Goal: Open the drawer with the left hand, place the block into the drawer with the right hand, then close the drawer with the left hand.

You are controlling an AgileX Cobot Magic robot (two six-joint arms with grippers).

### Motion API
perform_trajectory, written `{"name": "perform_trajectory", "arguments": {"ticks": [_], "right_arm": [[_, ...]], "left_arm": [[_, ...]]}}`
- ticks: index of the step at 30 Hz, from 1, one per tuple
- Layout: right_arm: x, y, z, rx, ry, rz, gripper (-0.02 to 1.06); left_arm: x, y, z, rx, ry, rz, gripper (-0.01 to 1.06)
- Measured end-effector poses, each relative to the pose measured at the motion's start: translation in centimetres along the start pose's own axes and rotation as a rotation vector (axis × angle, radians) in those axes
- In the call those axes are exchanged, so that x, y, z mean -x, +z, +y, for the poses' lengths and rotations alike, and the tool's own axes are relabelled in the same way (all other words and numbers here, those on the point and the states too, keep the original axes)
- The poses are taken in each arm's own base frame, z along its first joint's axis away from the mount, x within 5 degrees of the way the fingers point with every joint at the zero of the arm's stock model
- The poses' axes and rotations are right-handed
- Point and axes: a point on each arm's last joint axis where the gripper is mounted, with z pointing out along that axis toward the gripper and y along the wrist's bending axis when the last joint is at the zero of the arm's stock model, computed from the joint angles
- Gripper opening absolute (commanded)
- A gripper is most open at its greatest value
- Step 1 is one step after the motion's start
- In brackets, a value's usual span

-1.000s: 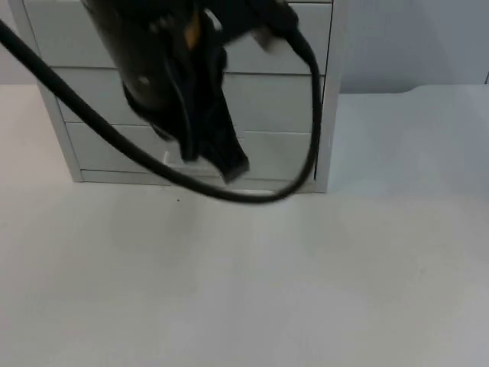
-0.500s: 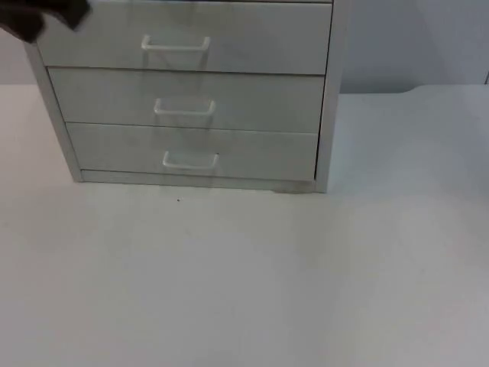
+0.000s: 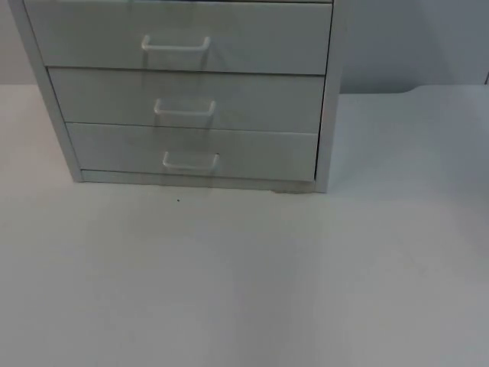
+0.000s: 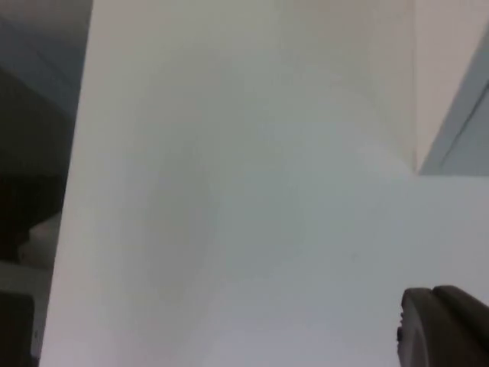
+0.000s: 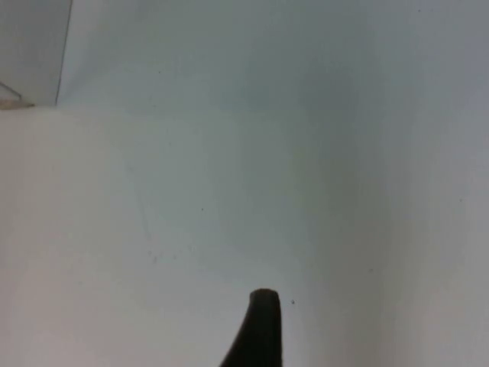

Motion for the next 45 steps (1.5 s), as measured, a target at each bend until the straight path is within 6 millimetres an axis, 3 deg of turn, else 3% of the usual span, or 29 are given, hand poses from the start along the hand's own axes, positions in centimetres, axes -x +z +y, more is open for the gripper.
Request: {"name": "perform_trajectory", "arguments": {"ticks": [7, 11, 16, 20, 21, 25, 31, 38, 45], "right_arm": [[-0.1, -0.6, 0.0, 0.001, -0.004, -0.019, 0.73], [-0.2, -2.1, 0.2, 0.025, -0.028, -0.080, 0.73], [-0.6, -4.8, 0.9, 0.100, -0.081, -0.193, 0.73], [-1.7, -8.7, 1.4, 0.149, -0.132, -0.344, 0.73], [-1.7, -8.7, 1.4, 0.149, -0.132, -0.344, 0.73], [-4.1, -11.3, 1.3, 0.154, -0.148, -0.453, 0.73], [-7.2, -13.6, 1.2, 0.158, -0.162, -0.551, 0.73], [-10.0, -14.7, 1.2, 0.164, -0.176, -0.579, 0.73], [-14.2, -14.8, 0.9, 0.165, -0.193, -0.578, 0.73]], "left_arm": [[-0.4, -0.6, 0.7, 0.007, -0.040, 0.010, 0.00], [-0.8, -1.7, 0.8, 0.007, -0.044, -0.012, 0.00], [-2.8, -3.0, 0.5, -0.016, -0.063, -0.079, 0.00], [-5.9, -5.9, 0.3, -0.024, -0.079, -0.231, 0.00], [-5.9, -5.9, 0.3, -0.024, -0.079, -0.231, 0.00], [-8.9, -9.2, 0.3, -0.015, -0.071, -0.386, 0.00], [-12.7, -11.3, -0.2, -0.043, -0.064, -0.477, 0.00], [-15.4, -12.9, -0.4, -0.048, -0.025, -0.495, 0.00], [-17.5, -14.3, -0.5, -0.046, -0.012, -0.520, 0.00]]}}
